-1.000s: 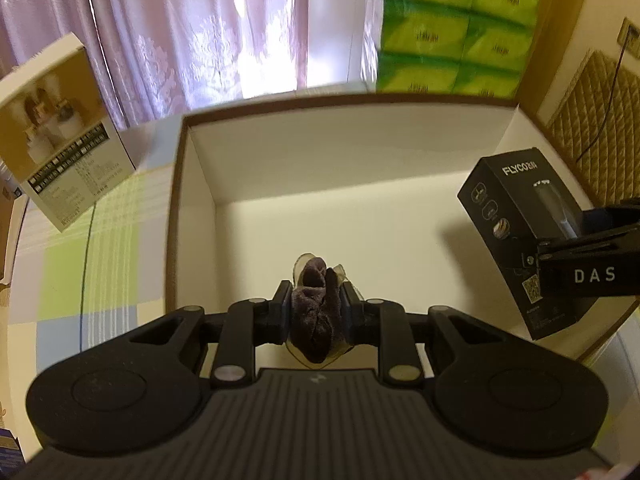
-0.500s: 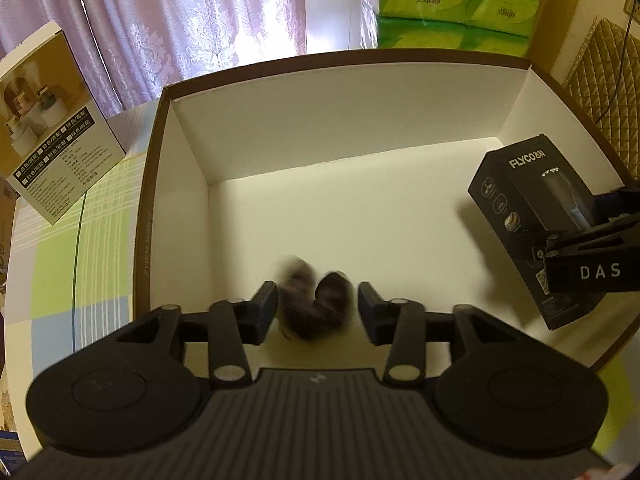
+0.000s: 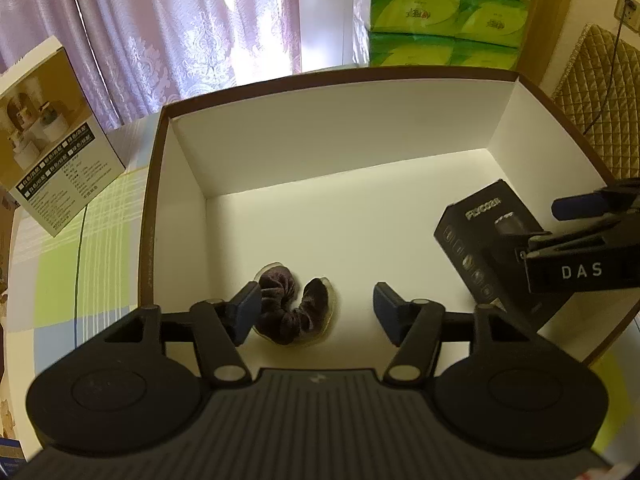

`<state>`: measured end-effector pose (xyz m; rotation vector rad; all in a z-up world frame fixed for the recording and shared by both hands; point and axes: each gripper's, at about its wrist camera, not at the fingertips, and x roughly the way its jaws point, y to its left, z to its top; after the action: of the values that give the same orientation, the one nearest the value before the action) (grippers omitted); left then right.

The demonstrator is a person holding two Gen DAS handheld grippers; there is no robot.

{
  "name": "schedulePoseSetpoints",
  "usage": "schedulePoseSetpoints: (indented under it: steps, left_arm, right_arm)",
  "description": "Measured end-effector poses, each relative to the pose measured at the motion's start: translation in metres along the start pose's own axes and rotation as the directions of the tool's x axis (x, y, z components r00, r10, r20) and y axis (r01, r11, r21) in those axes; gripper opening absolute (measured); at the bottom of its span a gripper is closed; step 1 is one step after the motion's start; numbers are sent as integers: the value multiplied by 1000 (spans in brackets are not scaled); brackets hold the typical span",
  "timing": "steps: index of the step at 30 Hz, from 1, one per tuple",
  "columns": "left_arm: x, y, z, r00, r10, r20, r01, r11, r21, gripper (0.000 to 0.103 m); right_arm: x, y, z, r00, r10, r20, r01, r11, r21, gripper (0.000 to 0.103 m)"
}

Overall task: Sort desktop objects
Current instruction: 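Open the left tool dropping the scrunchie while the right tool releases the FLYCO box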

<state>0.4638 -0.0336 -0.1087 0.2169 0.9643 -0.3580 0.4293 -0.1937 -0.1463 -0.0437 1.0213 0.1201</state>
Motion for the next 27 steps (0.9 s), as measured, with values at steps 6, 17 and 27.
schedulePoseSetpoints:
  steps: [6, 17, 27]
  left_arm:
    - [-11, -3, 0, 999, 11, 31, -12, 1000, 9, 74]
    - [-38, -4, -4, 998, 2, 62, -1, 1000, -21, 85]
    - [-72, -7, -12, 995, -4, 102, 9, 999, -53, 86]
  right_arm:
    - [-18, -2, -5, 998, 45, 50, -44, 999, -12, 95]
    - [-46, -4, -19, 995, 70, 68, -71, 997, 14, 101]
    - [-80, -4, -30, 992, 78, 104, -82, 996, 36, 101]
